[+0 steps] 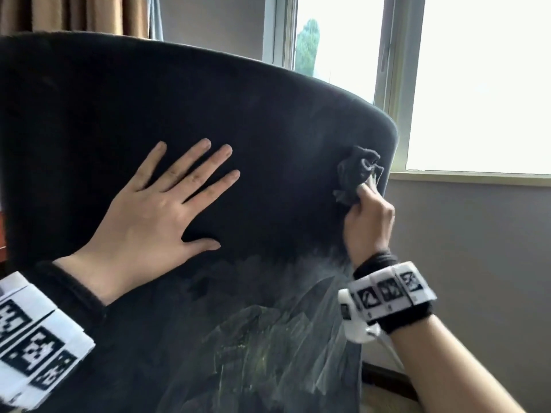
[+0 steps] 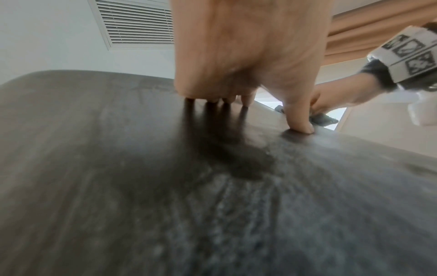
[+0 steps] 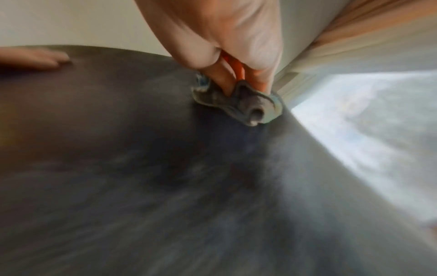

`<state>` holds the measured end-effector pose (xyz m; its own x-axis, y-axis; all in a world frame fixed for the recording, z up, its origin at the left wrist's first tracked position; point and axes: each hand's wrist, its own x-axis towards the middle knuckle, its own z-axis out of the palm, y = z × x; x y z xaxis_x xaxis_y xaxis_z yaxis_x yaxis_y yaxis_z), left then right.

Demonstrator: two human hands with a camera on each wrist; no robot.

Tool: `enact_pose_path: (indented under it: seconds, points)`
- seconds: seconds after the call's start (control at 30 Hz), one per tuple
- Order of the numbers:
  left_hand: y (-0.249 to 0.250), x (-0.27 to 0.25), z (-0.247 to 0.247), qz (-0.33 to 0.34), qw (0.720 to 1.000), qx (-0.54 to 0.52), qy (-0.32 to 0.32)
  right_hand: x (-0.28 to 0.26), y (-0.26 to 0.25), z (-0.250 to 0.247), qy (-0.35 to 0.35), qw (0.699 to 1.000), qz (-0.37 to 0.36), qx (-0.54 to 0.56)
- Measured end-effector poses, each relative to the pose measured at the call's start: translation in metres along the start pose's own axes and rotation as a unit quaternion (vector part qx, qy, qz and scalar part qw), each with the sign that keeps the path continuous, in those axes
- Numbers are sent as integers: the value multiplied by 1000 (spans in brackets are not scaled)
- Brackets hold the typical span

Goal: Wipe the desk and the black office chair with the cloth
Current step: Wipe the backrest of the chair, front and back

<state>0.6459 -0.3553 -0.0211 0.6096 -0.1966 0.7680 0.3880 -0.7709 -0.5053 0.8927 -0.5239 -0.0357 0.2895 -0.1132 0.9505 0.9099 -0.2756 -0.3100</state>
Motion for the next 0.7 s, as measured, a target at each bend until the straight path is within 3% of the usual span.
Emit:
enact_pose_path:
  seconds: [0.1, 0.2, 0.27, 0.33, 0.43, 0.5, 0.57, 0.7]
  points:
    - [1, -1, 3, -1, 1000, 5, 13, -84, -31, 15, -19, 994, -102, 12]
    - [2, -3, 2, 2, 1000, 13, 16, -159, -42, 3, -166, 954, -250, 26]
    - [0, -10, 2, 5, 1000, 10, 10, -148, -37, -8, -234, 925, -299, 16]
    - [-6, -28, 2, 0, 1000, 5, -3, -115, -42, -13, -216, 933, -287, 34]
    - [-25, -69, 0, -42, 999, 10, -30, -51, -71, -2, -98, 973, -199, 69]
    - [-38, -97, -2, -75, 996, 19, -48, -37, -107, 14, -64, 980, -180, 47]
    - [-49, -121, -3, -120, 991, 20, -52, -68, -138, 33, -76, 969, -235, 13]
    - [-64, -146, -4, -285, 951, -66, -96, -200, -153, 45, -219, 896, -386, -15]
